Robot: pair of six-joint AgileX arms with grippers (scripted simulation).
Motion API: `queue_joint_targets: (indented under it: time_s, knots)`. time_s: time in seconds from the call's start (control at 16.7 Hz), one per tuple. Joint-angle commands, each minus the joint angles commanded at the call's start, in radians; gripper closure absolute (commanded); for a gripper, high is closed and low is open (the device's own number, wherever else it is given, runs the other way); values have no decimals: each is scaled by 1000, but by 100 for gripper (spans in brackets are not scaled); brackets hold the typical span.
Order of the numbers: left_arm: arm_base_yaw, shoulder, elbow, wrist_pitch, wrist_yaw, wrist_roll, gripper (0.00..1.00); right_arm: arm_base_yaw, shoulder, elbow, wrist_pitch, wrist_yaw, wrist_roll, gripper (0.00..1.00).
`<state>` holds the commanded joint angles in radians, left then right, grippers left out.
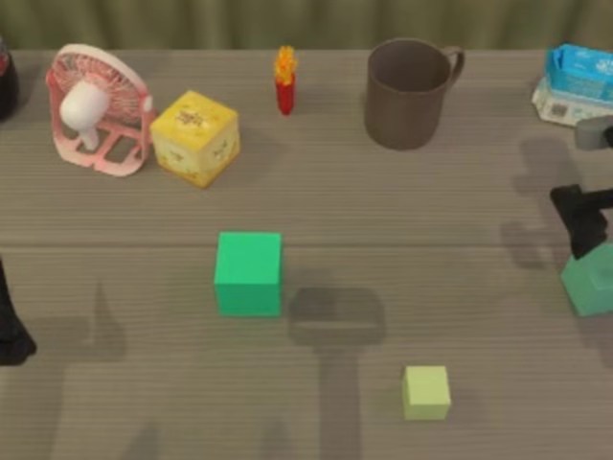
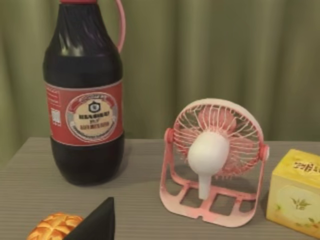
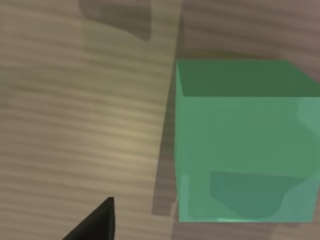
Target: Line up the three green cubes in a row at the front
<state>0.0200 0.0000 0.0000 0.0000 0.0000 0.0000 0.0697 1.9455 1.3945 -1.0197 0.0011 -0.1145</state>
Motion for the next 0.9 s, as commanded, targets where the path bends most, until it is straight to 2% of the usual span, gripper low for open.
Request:
queue_joint_targets:
  time_s: [0.24, 0.66, 0.9]
  knots:
    - [0, 0, 0, 0, 0, 0, 0, -4, 11, -8, 16, 0, -1, 0]
    - [0, 0, 0, 0, 0, 0, 0, 1, 131, -142, 280, 1, 3, 0]
    - [0, 0, 0, 0, 0, 0, 0, 2, 155, -166, 321, 1, 4, 0]
